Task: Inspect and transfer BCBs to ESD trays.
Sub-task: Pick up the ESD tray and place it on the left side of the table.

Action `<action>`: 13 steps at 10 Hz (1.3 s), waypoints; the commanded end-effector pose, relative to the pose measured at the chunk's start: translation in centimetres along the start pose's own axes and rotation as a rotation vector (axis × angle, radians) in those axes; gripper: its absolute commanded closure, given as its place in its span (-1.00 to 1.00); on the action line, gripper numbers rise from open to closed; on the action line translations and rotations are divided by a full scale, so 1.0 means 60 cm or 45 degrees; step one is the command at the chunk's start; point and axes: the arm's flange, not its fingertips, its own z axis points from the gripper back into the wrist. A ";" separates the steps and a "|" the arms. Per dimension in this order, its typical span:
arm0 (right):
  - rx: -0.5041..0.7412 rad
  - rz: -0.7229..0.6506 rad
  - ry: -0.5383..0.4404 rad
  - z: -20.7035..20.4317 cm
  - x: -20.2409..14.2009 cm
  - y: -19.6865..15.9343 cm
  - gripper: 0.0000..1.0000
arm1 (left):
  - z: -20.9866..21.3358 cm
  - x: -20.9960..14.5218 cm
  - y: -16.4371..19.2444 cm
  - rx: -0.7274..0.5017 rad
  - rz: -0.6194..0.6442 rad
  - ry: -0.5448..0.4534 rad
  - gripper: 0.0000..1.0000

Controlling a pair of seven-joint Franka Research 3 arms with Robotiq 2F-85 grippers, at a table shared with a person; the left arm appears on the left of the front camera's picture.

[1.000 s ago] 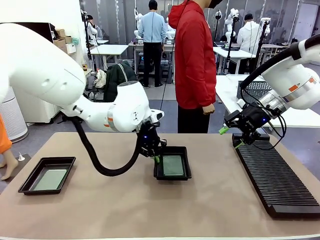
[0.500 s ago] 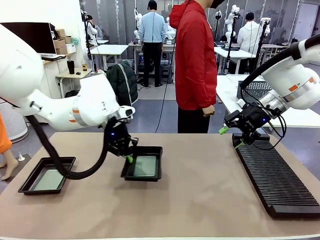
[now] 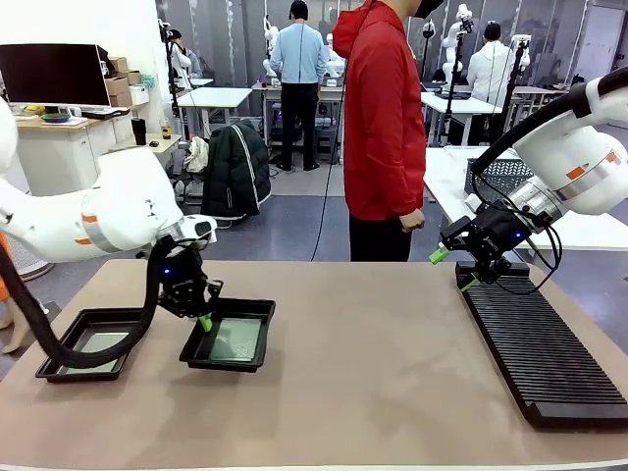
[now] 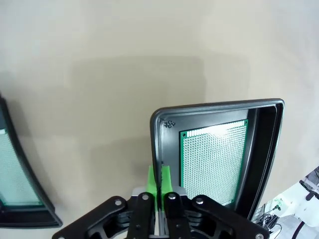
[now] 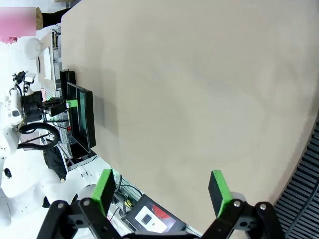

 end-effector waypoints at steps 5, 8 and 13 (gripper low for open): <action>-0.026 -0.020 0.003 0.000 -0.003 0.004 -1.00 | -0.008 -0.036 0.123 -0.020 0.092 -0.094 0.94; -0.026 -0.020 0.003 0.000 -0.003 0.004 -1.00 | -0.003 -0.026 0.152 0.010 0.097 -0.141 0.94; -0.026 -0.020 0.003 0.000 -0.003 0.004 -1.00 | -0.026 0.006 0.178 0.031 0.110 -0.139 0.94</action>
